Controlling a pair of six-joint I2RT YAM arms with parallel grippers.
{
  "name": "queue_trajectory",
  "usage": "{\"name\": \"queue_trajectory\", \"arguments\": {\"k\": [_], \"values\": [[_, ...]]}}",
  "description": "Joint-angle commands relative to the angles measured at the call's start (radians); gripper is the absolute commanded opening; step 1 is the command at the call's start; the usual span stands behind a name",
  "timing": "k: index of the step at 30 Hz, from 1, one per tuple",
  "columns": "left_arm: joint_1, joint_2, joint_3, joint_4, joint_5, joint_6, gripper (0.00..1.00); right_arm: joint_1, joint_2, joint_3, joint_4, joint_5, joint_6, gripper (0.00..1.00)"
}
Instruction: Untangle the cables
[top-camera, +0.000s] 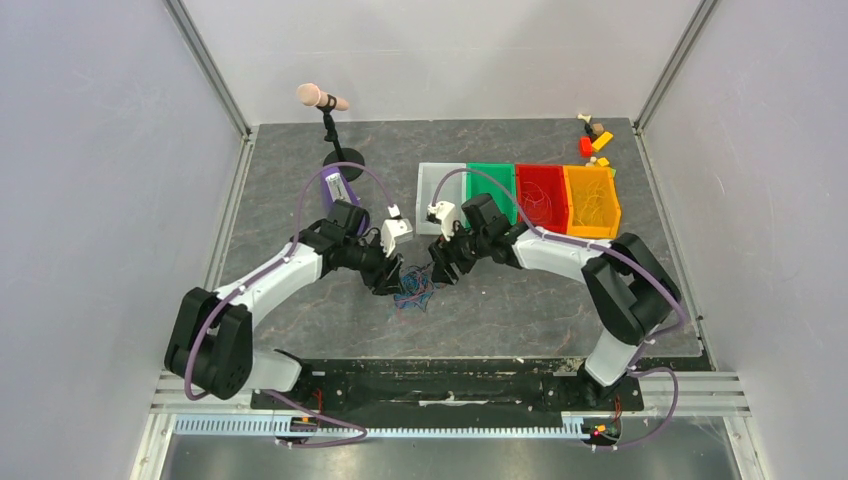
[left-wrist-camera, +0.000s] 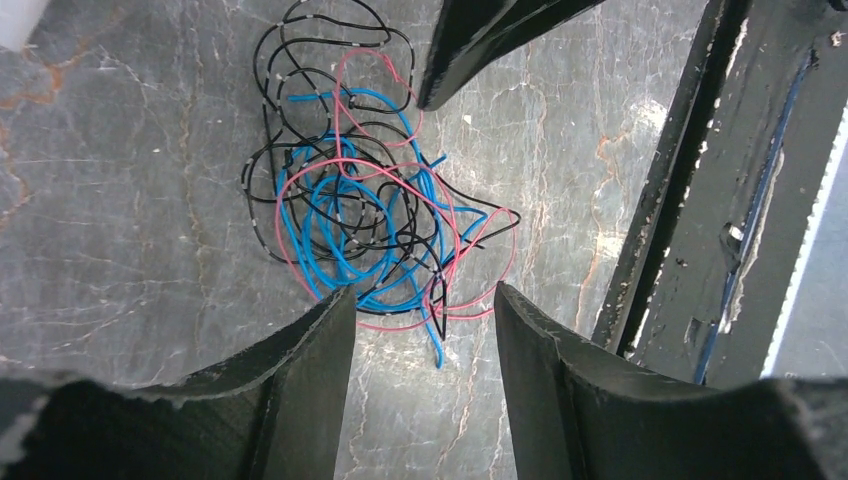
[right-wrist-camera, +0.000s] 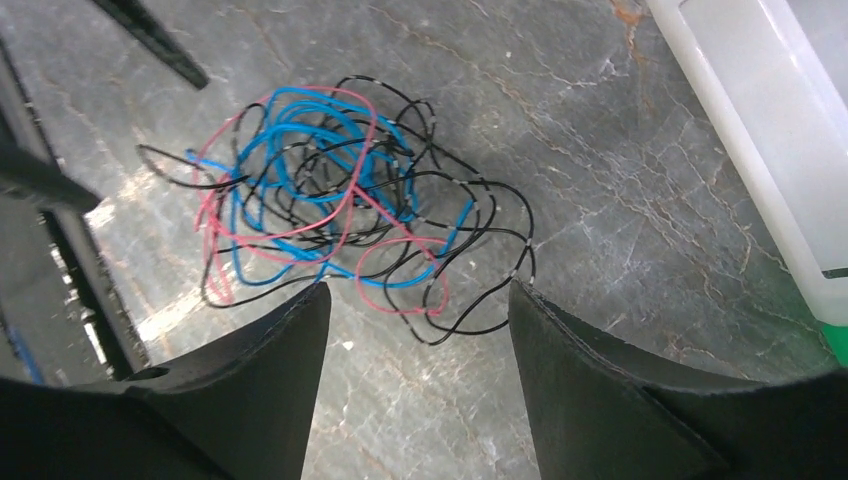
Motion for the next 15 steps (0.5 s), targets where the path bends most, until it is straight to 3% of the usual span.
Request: {"name": "queue_trajectory", "arguments": {"k": [1, 4, 8, 9, 12, 15], "values": [[-0.009, 0.039, -0.002, 0.025, 0.041, -0.063, 0.6, 0.018, 0.036, -0.011, 0.085, 0.101, 0.019, 0.67], [-0.023, 0.062, -0.005, 0.014, 0.025, -0.042, 0.61, 0.027, 0.052, -0.033, 0.086, 0.14, 0.019, 0.61], [-0.046, 0.076, -0.01, -0.005, -0.039, -0.004, 0.58, 0.036, 0.063, -0.057, 0.091, 0.214, 0.018, 0.4], [-0.046, 0.072, -0.003, -0.018, -0.048, 0.0, 0.5, 0.035, 0.062, -0.062, 0.09, 0.238, 0.02, 0.34], [-0.042, 0.031, 0.045, -0.095, -0.052, -0.001, 0.07, 0.036, 0.031, -0.086, 0.073, 0.325, 0.02, 0.14], [-0.009, -0.083, 0.085, -0.175, -0.012, -0.008, 0.02, 0.034, -0.029, -0.125, 0.025, 0.389, 0.018, 0.03]]}}
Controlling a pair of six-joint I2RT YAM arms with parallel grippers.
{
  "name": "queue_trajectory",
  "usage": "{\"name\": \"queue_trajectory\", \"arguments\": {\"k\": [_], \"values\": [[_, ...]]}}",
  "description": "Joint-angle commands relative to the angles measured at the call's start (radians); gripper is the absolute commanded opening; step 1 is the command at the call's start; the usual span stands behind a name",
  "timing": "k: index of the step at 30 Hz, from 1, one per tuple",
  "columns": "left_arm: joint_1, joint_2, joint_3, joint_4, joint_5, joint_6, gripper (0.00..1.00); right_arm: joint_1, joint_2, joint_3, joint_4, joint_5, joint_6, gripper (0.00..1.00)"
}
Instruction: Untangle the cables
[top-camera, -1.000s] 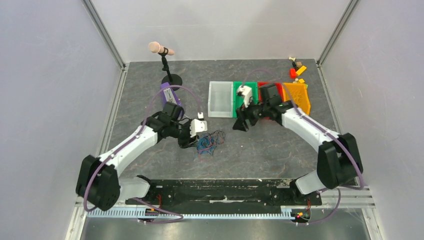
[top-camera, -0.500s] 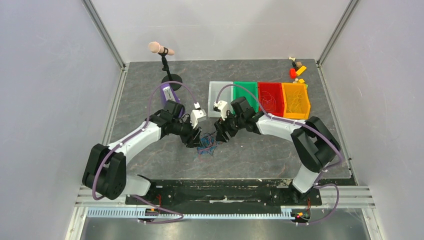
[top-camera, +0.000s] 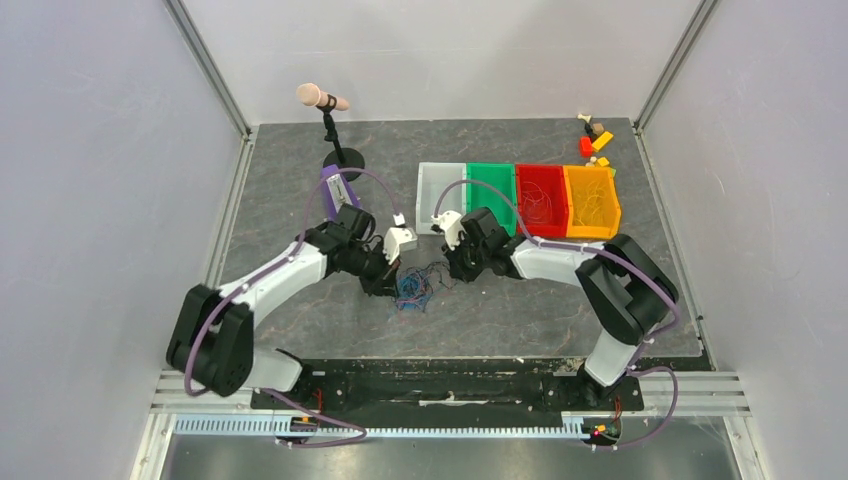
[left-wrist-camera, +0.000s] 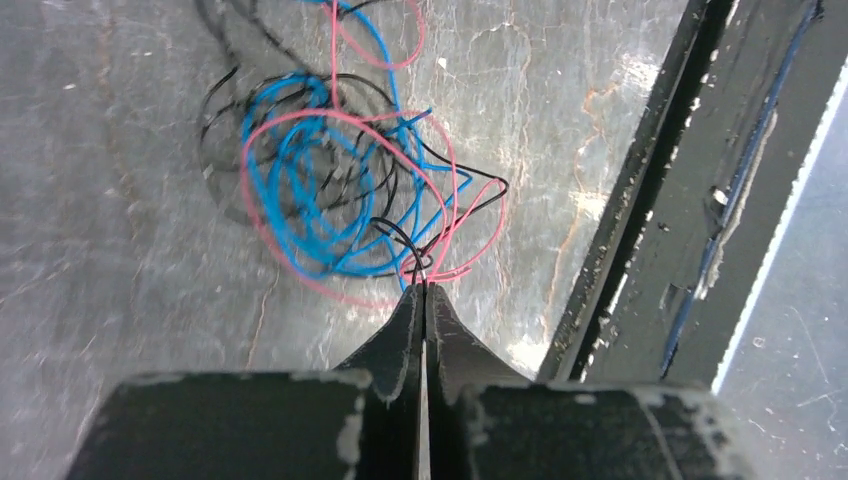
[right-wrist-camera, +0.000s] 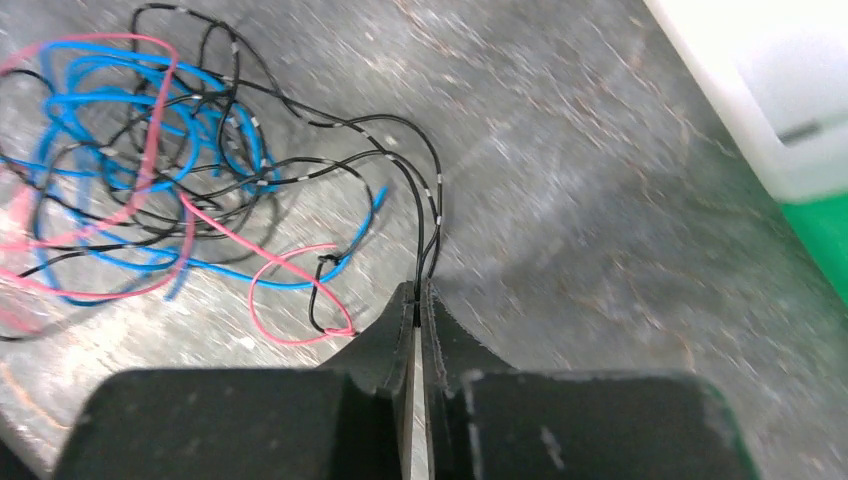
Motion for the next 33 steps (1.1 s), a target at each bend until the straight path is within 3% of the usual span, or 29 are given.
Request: {"name": "queue_trajectory", "arguments": {"k": [1, 9, 16, 23, 29, 31, 33], "values": [[0.046, -0.183, 0.091, -0.121, 0.047, 0.0, 0.02, -0.002, -0.098, -0.064, -0.059, 0.161, -0.017, 0.01], [0.191, -0.427, 0.212, -0.192, 0.077, -0.105, 0.02, -0.1, -0.23, -0.184, -0.167, 0.257, -0.107, 0.01], [0.305, -0.56, 0.309, -0.068, -0.036, -0.257, 0.02, -0.287, -0.325, -0.287, -0.207, 0.293, -0.228, 0.0], [0.412, -0.559, 0.398, -0.015, -0.158, -0.324, 0.02, -0.4, -0.437, -0.369, -0.24, 0.329, -0.377, 0.0], [0.53, -0.534, 0.476, 0.03, -0.273, -0.375, 0.02, -0.471, -0.437, -0.398, -0.25, 0.342, -0.466, 0.0], [0.569, -0.522, 0.507, 0.035, -0.265, -0.4, 0.02, -0.485, -0.426, -0.393, -0.264, 0.336, -0.475, 0.0], [0.585, -0.51, 0.525, 0.027, -0.161, -0.394, 0.02, -0.497, -0.433, -0.38, -0.288, 0.284, -0.477, 0.06]]}}
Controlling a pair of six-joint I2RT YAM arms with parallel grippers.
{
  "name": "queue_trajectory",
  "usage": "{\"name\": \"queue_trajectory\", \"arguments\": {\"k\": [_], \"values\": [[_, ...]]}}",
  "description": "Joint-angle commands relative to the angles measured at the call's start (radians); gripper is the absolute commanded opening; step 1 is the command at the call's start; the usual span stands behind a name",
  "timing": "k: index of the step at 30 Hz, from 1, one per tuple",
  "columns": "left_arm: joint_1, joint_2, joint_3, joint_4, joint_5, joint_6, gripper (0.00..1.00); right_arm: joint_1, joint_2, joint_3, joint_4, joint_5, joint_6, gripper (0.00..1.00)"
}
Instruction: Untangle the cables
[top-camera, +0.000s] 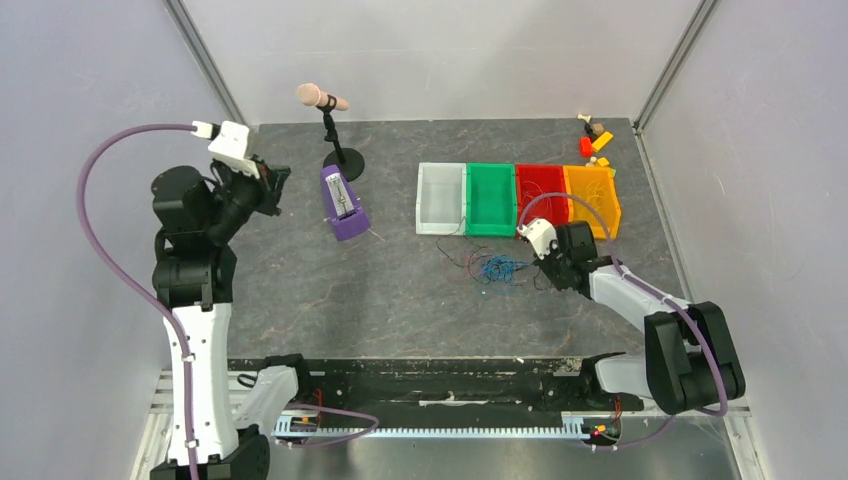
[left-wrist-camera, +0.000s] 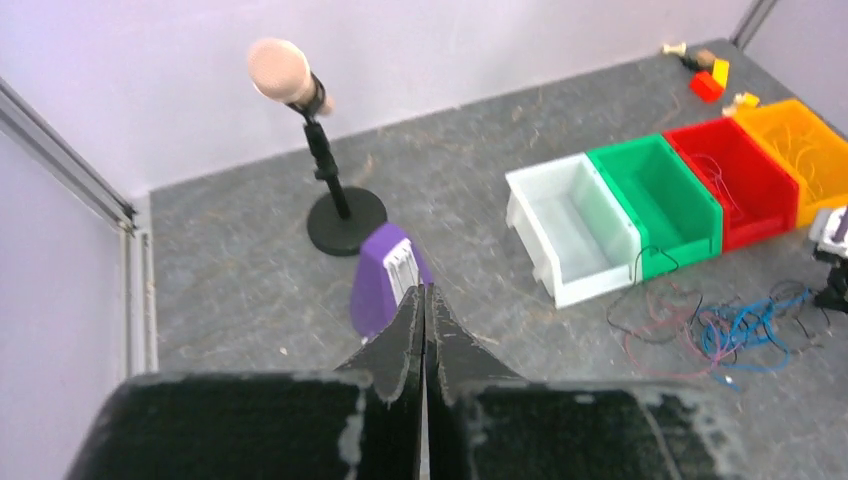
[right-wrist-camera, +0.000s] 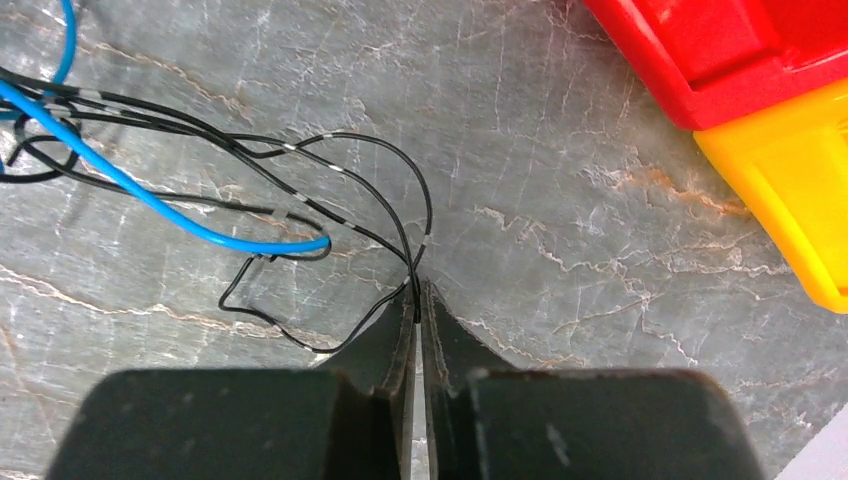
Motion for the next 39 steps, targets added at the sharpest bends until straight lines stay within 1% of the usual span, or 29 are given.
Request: {"name": "queue_trajectory", "arguments": {"k": [1, 3, 4, 5, 6, 7, 8, 9, 10, 11, 12, 14, 15, 17, 19, 22, 24, 26, 30, 32, 36, 39], "values": [[0.037, 0.014, 0.053, 0.055, 0.152, -0.044, 0.02, -0.028, 0.009, 0.002, -0.128, -0.052, -0.056, 0.09], [0.036, 0.015, 0.021, 0.046, 0.398, -0.043, 0.02, -0.028, -0.016, 0.032, -0.174, -0.166, -0.055, 0.05], [0.03, 0.021, 0.002, 0.038, 0.492, -0.053, 0.02, -0.027, -0.03, 0.04, -0.185, -0.219, -0.052, 0.03], [0.01, 0.032, -0.027, 0.031, 0.545, -0.069, 0.03, -0.027, -0.045, 0.051, -0.196, -0.258, -0.047, 0.02], [-0.023, 0.046, -0.047, 0.006, 0.529, -0.067, 0.1, -0.028, -0.053, 0.056, -0.202, -0.296, -0.049, 0.01], [-0.057, 0.059, -0.074, -0.011, 0.498, -0.055, 0.21, -0.026, -0.056, 0.062, -0.207, -0.317, -0.05, 0.04], [-0.106, 0.073, -0.106, -0.015, 0.461, -0.048, 0.31, -0.027, -0.05, 0.07, -0.226, -0.339, -0.06, 0.06], [-0.147, 0.081, -0.135, 0.001, 0.427, -0.056, 0.4, -0.026, -0.042, 0.079, -0.243, -0.362, -0.085, 0.13], [-0.195, 0.084, -0.178, 0.048, 0.368, -0.087, 0.46, -0.027, -0.034, 0.086, -0.261, -0.375, -0.103, 0.2], [-0.24, 0.087, -0.224, 0.1, 0.316, -0.143, 0.5, -0.027, -0.02, 0.1, -0.288, -0.38, -0.116, 0.3], [-0.282, 0.093, -0.264, 0.164, 0.292, -0.172, 0.54, -0.028, -0.003, 0.127, -0.323, -0.388, -0.135, 0.37], [-0.371, 0.127, -0.322, 0.233, 0.218, -0.181, 0.59, -0.03, 0.016, 0.177, -0.373, -0.397, -0.156, 0.47], [-0.409, 0.153, -0.33, 0.249, 0.191, -0.163, 0.61, -0.033, 0.014, 0.2, -0.387, -0.404, -0.169, 0.54], [-0.473, 0.229, -0.329, 0.276, 0.159, -0.148, 0.63, -0.038, -0.001, 0.238, -0.413, -0.41, -0.181, 0.63], [-0.526, 0.319, -0.313, 0.306, 0.136, -0.159, 0.66, -0.044, -0.014, 0.281, -0.438, -0.431, -0.177, 0.65], [-0.584, 0.412, -0.312, 0.426, 0.093, -0.185, 0.66, -0.046, -0.018, 0.334, -0.437, -0.483, -0.12, 0.65], [-0.614, 0.498, -0.287, 0.49, 0.074, -0.21, 0.66, -0.046, -0.006, 0.345, -0.398, -0.505, -0.067, 0.63], [-0.649, 0.585, -0.238, 0.52, 0.046, -0.249, 0.62, -0.046, 0.019, 0.348, -0.341, -0.523, -0.007, 0.61], [-0.714, 0.716, -0.2, 0.704, -0.024, -0.431, 0.6, -0.046, 0.086, 0.361, -0.241, -0.578, 0.149, 0.55], [-0.745, 0.775, -0.169, 0.745, -0.084, -0.512, 0.6, -0.046, 0.106, 0.356, -0.2, -0.553, 0.194, 0.54], [-0.792, 0.872, -0.125, 0.787, -0.197, -0.59, 0.6, -0.048, 0.117, 0.348, -0.213, -0.52, 0.167, 0.52], [-0.807, 0.936, -0.089, 0.785, -0.277, -0.616, 0.6, -0.048, 0.104, 0.334, -0.211, -0.527, 0.161, 0.53]]}}
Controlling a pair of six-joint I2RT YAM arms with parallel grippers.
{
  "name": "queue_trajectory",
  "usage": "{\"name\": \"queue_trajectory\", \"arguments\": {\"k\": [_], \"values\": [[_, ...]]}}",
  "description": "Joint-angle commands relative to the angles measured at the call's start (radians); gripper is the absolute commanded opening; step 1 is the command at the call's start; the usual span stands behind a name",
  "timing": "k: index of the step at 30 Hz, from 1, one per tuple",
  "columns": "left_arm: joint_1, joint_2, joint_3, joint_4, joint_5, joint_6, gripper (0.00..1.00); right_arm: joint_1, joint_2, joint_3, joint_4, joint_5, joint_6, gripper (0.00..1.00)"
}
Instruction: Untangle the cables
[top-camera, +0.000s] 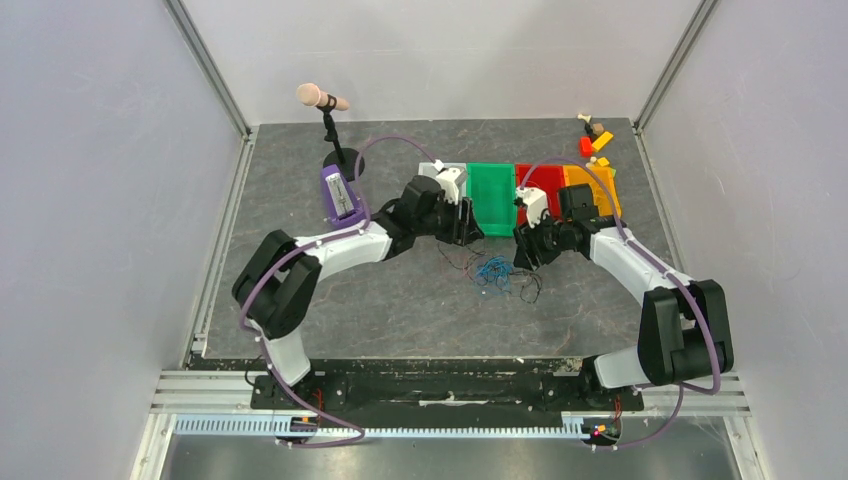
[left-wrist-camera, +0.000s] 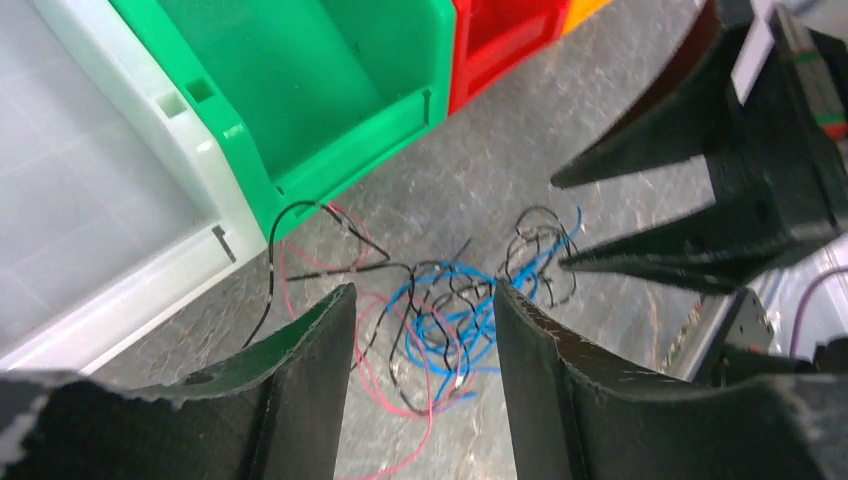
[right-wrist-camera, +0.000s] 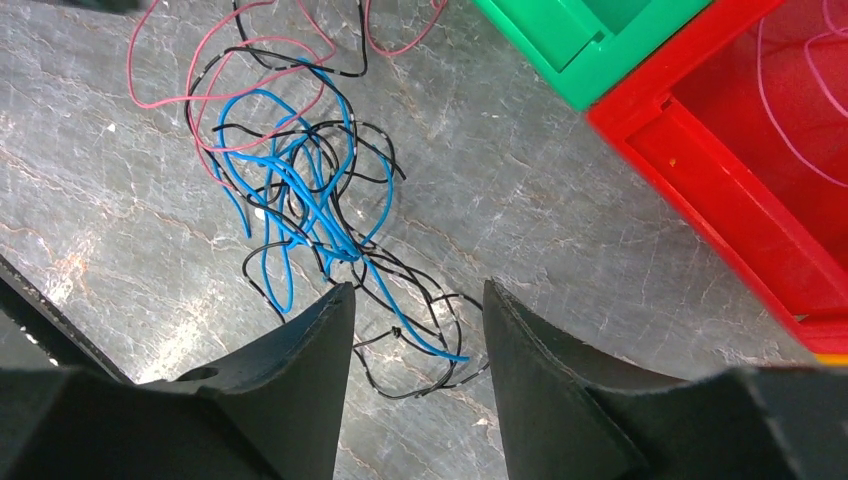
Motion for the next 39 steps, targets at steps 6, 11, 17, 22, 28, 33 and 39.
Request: {"name": "queue_trajectory", "arguments": {"k": [6, 11, 17, 22, 28, 33, 39], "values": [[-0.033, 0.129, 0.123, 0.077, -0.236, -0.16, 0.6, -0.005, -0.019, -0.011, 0.052, -0.018, 0.016, 0.54], [-0.05, 0.173, 0.15, 0.08, -0.245, -0.214, 0.57, -0.006, 0.0, -0.021, 0.068, -0.05, 0.035, 0.57], [-0.052, 0.205, 0.16, 0.108, -0.202, -0.28, 0.4, -0.004, 0.001, -0.061, 0.109, -0.062, 0.092, 0.6], [-0.051, 0.185, 0.142, 0.142, -0.157, -0.318, 0.22, -0.004, 0.0, -0.083, 0.147, -0.071, 0.123, 0.67], [-0.04, 0.108, 0.104, 0.175, -0.083, -0.333, 0.02, 0.0, -0.02, -0.074, 0.153, -0.101, 0.134, 0.67], [-0.025, -0.067, 0.073, 0.135, -0.007, -0.292, 0.02, 0.079, -0.043, -0.096, 0.239, -0.021, 0.174, 0.72], [0.004, -0.286, 0.031, 0.008, 0.049, -0.281, 0.02, 0.142, 0.093, -0.113, 0.341, 0.189, 0.221, 0.53]]}}
